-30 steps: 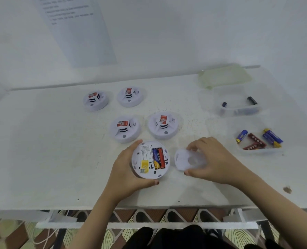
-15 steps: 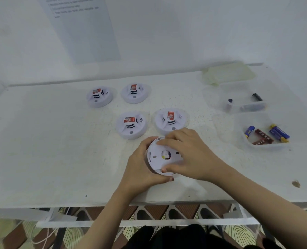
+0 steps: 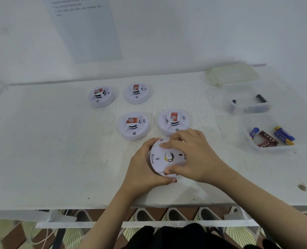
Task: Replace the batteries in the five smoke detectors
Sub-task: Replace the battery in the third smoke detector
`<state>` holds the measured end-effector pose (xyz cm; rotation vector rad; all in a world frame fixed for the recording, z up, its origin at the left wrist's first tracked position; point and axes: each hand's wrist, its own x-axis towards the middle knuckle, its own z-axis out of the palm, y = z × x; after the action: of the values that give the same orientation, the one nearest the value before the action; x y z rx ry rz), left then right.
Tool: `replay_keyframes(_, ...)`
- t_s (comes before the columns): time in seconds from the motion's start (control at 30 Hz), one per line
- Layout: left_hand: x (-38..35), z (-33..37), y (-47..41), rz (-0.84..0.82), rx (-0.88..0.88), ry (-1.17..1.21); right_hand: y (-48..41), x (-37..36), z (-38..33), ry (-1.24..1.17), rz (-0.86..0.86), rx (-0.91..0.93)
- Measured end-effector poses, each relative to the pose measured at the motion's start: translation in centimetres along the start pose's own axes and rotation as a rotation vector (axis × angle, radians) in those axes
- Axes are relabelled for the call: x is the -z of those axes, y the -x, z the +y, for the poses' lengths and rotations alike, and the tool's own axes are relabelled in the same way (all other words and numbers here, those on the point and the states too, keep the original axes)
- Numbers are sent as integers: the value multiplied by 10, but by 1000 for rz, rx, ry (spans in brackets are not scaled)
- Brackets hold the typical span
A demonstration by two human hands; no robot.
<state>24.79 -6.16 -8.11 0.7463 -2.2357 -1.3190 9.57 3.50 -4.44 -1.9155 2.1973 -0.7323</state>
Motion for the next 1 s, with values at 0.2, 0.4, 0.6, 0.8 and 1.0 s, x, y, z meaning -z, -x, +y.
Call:
replay_keyframes(0.2, 0, -2, 0, -1, -10, -8, 4, -2, -3, 45, 37, -42)
replay_keyframes(0.4, 2, -7, -5, -37, -18, -2, 6, -2, 11, -18, -23, 35)
replay_keyframes(0.6, 5, 0, -10, -54, -113, -38, 12, 5, 25, -141, -43, 6)
replay_keyframes(0.8, 7, -5, -13, -97, -80, -83, 13, 5, 30, -179, -7, -28)
replay_keyframes(1.0, 10, -2, -15, -130, -71, -101, 14, 4, 34, -204, -3, -40)
